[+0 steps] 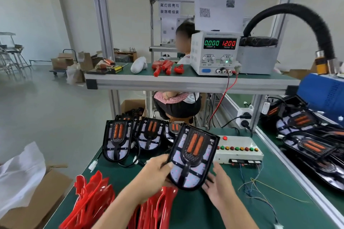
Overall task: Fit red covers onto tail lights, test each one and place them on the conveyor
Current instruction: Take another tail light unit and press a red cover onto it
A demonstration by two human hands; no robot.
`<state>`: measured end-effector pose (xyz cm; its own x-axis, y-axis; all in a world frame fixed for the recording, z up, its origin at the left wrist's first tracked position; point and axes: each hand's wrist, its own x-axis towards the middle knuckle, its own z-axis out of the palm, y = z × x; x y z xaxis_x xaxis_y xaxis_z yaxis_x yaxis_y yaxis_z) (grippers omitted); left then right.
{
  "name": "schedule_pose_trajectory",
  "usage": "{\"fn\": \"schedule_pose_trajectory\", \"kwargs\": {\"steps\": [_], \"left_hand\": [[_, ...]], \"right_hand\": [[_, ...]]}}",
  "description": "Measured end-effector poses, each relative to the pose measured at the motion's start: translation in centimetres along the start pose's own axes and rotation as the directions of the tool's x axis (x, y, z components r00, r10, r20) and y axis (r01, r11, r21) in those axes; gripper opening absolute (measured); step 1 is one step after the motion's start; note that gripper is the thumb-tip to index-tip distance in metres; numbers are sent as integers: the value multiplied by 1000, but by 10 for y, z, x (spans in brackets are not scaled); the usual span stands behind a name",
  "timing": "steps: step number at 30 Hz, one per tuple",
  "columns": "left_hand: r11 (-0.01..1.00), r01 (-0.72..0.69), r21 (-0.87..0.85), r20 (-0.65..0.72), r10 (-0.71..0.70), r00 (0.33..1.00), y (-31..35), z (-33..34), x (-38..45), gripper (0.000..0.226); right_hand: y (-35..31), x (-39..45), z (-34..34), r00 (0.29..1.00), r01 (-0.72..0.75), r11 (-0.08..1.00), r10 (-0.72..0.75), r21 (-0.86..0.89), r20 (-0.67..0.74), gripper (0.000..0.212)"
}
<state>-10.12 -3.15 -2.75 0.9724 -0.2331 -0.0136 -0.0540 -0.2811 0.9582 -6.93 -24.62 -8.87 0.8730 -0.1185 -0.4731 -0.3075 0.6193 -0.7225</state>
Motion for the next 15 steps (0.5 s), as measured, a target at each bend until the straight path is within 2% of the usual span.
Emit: {"fn": "schedule_pose_trajectory", "kwargs": {"steps": [2, 3, 4, 6, 8, 11, 15], "left_hand": [[992, -44, 122, 40, 39, 998, 6, -11, -2, 25], [985, -52, 167, 65, 42, 997, 9, -16, -2, 24], [977, -57, 205, 84, 40, 996, 12, -22, -2, 23], [960, -68, 270, 101, 42, 994, 17, -32, -1, 22], [916, -111, 386, 104, 76, 992, 22, -39, 1, 23], [802, -170, 572, 133, 115, 985, 32, -40, 4, 23], [670, -293, 682, 238, 176, 955, 39, -24, 13, 34]], "right_hand": [[-6, 0, 4, 1000, -7, 1000, 7, -12, 3, 31], [-7, 0, 4, 1000, 5, 997, -6, -73, -15, 15], [-8, -1, 2, 999, 38, 989, -41, -145, -20, 7], [-12, -5, -5, 985, 159, 928, -172, -338, -9, 27], [-19, -17, -12, 944, 316, 824, -321, -470, 72, 38], [-28, -41, -27, 878, 463, 717, -452, -521, 158, 38], [-31, -72, -55, 787, 545, 530, -591, -649, 177, 45]]}}
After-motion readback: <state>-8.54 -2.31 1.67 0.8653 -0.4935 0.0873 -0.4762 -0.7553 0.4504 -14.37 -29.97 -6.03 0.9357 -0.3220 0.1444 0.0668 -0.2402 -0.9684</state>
